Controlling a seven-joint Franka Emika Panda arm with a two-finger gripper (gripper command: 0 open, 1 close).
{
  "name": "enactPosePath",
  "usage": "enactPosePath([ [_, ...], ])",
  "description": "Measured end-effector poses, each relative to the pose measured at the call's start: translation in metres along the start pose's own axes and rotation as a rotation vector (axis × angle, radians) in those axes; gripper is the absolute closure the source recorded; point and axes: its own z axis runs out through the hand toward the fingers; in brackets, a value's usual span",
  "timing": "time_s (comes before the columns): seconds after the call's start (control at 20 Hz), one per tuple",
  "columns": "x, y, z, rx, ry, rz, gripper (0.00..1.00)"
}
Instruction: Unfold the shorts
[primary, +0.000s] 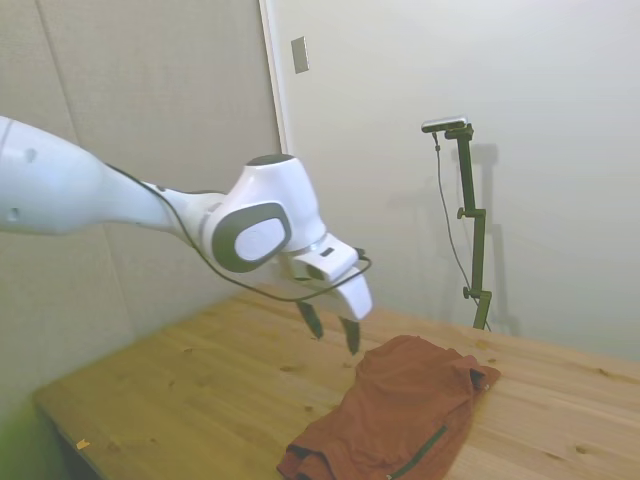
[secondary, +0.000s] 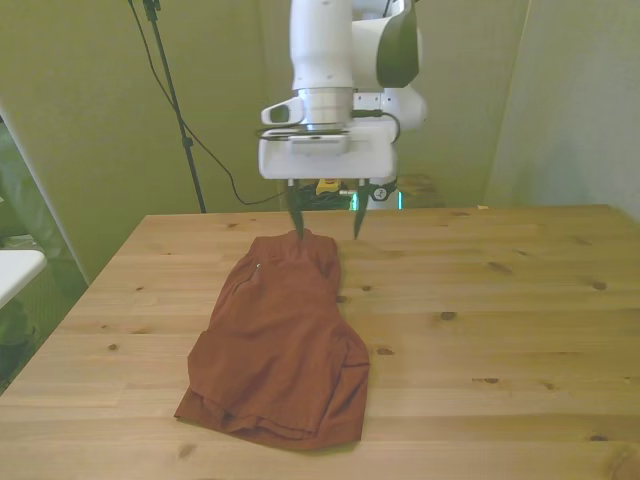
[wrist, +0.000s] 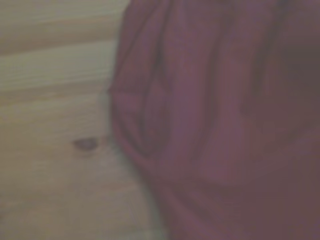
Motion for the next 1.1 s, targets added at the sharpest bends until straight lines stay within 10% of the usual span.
enactPosePath([
  [1.1, 0.169, 0.037, 0.094, 0.123, 0.018, 0.271, 0.0],
])
